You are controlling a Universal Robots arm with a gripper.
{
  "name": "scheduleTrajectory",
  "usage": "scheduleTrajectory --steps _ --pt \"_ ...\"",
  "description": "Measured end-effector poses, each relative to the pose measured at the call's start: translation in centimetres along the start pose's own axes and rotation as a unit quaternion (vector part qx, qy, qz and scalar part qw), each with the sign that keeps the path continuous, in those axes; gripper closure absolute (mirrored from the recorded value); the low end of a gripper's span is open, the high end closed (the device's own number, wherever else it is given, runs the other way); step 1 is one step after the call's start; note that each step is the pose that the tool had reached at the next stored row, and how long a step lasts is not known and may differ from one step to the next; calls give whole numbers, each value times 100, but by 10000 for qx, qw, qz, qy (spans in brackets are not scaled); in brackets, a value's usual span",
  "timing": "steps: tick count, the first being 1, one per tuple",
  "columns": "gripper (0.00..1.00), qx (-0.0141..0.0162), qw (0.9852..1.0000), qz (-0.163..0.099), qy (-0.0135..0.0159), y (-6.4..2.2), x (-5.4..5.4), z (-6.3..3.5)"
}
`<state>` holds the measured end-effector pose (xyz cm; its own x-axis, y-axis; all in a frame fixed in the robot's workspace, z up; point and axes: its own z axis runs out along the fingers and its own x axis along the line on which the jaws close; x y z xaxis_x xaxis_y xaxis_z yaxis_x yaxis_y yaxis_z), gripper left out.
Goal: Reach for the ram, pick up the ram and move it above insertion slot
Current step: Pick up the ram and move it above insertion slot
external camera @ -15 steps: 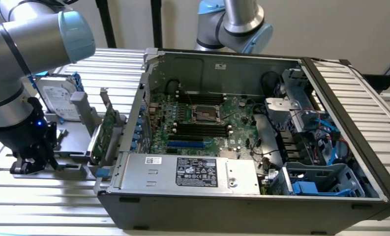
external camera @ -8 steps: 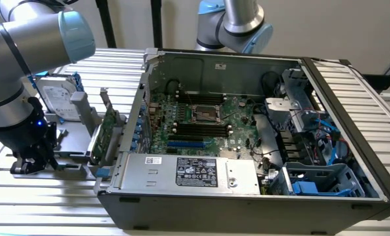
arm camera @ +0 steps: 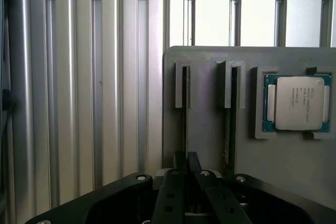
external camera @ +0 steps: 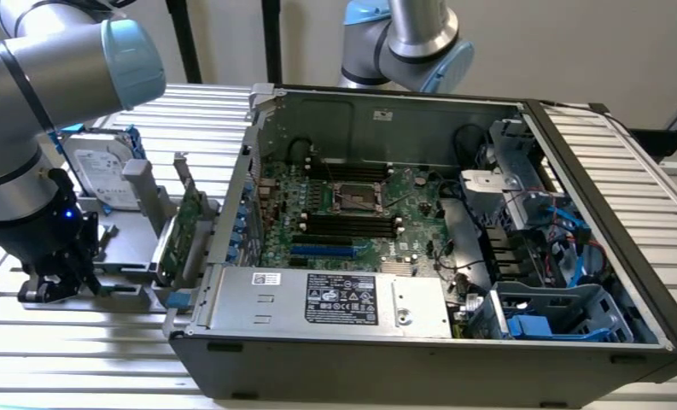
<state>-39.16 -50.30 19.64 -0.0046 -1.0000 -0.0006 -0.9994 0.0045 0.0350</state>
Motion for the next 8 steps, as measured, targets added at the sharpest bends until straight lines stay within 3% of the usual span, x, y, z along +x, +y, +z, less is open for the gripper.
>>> scheduleTrajectory --steps 8 --pt "87 3 10000 6 -3 0 -1 -14"
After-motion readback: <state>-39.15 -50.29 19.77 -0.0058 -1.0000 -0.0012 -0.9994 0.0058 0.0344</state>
